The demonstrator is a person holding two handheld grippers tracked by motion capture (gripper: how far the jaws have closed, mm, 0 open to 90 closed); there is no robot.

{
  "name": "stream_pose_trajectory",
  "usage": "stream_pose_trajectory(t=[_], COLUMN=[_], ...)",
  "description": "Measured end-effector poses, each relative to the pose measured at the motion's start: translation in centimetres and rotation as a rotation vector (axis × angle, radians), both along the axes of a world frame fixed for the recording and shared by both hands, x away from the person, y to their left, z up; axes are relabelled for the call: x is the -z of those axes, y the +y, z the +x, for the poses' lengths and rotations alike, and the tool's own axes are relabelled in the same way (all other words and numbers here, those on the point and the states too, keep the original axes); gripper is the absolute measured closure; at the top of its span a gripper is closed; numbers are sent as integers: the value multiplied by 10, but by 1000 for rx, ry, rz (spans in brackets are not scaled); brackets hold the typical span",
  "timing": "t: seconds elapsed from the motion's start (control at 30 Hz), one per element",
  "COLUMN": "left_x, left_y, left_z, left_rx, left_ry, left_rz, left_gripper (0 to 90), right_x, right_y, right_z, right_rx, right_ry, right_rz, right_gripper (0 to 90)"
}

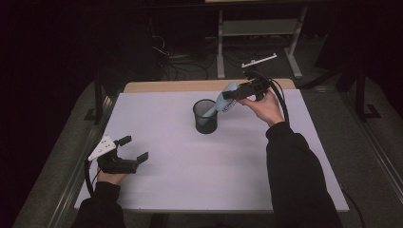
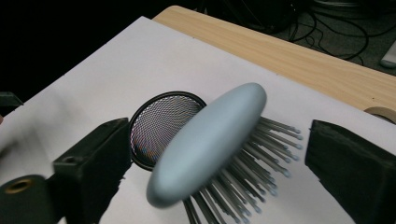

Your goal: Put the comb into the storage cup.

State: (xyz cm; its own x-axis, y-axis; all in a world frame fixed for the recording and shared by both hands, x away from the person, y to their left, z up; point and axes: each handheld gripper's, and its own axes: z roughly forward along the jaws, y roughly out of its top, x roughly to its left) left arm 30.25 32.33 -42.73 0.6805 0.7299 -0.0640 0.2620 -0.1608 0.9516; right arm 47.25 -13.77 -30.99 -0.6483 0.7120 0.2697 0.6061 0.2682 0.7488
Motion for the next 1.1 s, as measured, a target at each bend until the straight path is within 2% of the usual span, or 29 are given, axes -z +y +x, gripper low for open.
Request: stream_pose_trajectory(t=[0.13, 0.33, 0.4, 0.83, 1.1], left_x=[0, 0, 0, 1, 1], left_y=[0, -1, -1, -1, -1], left_z=[0, 1, 1, 2, 2], left_rx=[-1, -1, -1, -1, -4], left_ry=[-1, -1, -2, 2, 4], left_rz=[1, 3, 2, 7, 4], left_gripper=[0, 0, 0, 0, 0], right_x=[0, 1, 1, -1, 3], right_y=[-4, -9, -9, -28, -43], right_z=[-1, -4, -5, -19, -27], right_rx=[-7, -17, -26, -27, -16], right_ry=[6, 15, 10, -19, -24], right_rz=[8, 20, 6, 29, 24], right_gripper=[2, 0, 0, 0, 0])
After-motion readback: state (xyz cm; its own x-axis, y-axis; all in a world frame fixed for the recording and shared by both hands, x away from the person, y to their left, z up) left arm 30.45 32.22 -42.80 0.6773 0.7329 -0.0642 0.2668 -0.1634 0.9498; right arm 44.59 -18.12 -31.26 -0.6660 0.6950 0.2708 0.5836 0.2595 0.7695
